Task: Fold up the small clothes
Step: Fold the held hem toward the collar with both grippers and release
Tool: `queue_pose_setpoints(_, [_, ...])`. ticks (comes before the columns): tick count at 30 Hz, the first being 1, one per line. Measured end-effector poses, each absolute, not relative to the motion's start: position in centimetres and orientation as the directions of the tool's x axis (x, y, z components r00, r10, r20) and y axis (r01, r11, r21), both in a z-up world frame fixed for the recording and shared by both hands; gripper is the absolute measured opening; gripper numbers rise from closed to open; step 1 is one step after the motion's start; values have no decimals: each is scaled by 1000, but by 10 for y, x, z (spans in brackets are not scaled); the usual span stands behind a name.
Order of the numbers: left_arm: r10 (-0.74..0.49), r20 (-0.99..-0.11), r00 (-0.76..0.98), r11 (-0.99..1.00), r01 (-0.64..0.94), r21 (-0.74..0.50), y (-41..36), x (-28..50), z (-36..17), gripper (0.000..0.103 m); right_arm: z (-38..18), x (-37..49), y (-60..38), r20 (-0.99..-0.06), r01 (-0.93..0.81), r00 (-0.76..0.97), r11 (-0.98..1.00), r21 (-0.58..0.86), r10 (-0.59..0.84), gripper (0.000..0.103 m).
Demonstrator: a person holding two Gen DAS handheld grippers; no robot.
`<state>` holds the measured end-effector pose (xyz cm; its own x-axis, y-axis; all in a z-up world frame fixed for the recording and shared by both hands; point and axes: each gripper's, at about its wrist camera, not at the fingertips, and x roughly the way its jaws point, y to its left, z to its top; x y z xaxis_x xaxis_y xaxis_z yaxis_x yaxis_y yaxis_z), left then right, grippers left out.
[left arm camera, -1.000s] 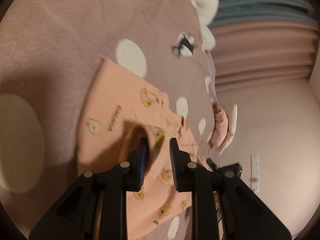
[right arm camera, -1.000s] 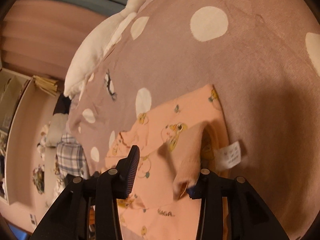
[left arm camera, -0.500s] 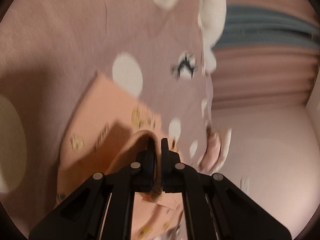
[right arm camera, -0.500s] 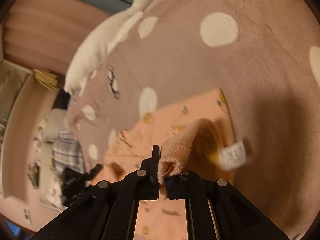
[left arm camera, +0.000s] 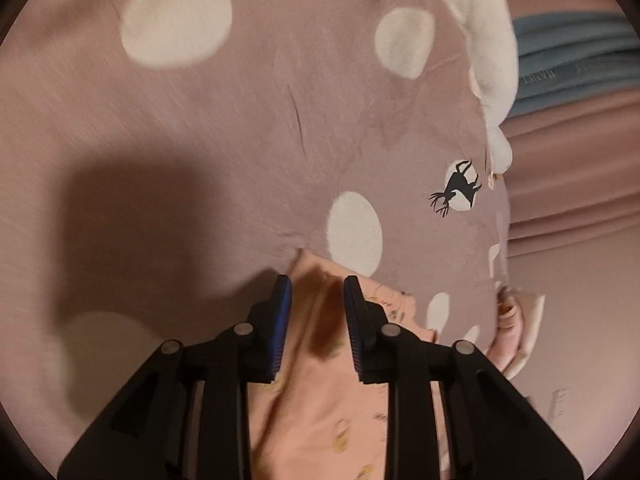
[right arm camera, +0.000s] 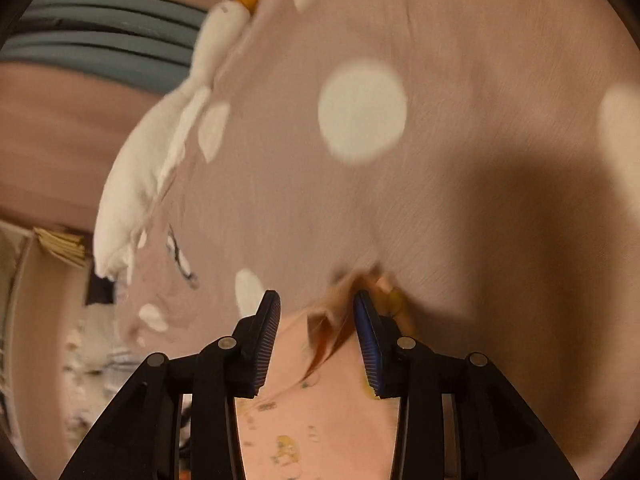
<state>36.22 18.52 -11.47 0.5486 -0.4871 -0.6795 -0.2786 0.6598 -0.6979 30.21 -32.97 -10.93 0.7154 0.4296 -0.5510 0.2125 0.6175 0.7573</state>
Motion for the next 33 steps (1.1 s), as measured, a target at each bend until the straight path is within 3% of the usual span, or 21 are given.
queue_pose_setpoints(2, [-472, -691, 547, 736, -187, -651, 181, 350, -101, 23, -91, 293, -316, -533, 85, 708, 693, 716, 463, 39])
queue_pose_setpoints(4, [-478, -712, 514, 806, -65, -588, 162, 336, -90, 24, -79, 285, -289, -578, -36, 652, 781, 623, 491, 38])
queue_pose_setpoints(6, [-508, -727, 461, 829, 32, -559, 143, 324, -91, 24, -78, 278, -255, -639, -133, 600, 847, 514, 482, 27])
queue_pose_setpoints(8, [-516, -753, 408, 842, 81, -533, 125, 320, -101, 24, -88, 280, -231, -688, -169, 555, 874, 456, 467, 19])
queue_pose_setpoints(11, [-457, -807, 374, 885, 102, -454, 101, 329, -120, 24, -104, 294, -209, -751, -163, 520, 910, 380, 407, 18])
queue_pose_setpoints(14, [-420, -805, 419, 902, 100, -419, 94, 348, -116, 24, -112, 314, -193, -782, -156, 526, 941, 299, 335, 18])
queue_pose_setpoints(19, [-455, -724, 518, 825, -61, -562, 111, 404, -104, 24, -80, 353, -199, -680, -72, 667, 935, 348, 304, 18])
queue_pose_setpoints(23, [-475, -662, 580, 789, -52, -612, 131, 398, -89, 26, -57, 343, -213, -598, -76, 736, 916, 393, 318, 18])
queue_pose_setpoints(27, [-490, -654, 576, 781, -42, -623, 143, 375, -89, 26, -58, 320, -217, -610, -111, 726, 930, 351, 317, 18])
queue_pose_setpoints(30, [-523, -644, 559, 781, 11, -625, 148, 347, -85, 25, -60, 301, -214, -608, -221, 665, 892, 394, 433, 18])
queue_pose_setpoints(33, [-539, -688, 486, 815, 94, -572, 125, 333, -88, 25, -74, 289, -199, -677, -282, 590, 898, 337, 439, 18])
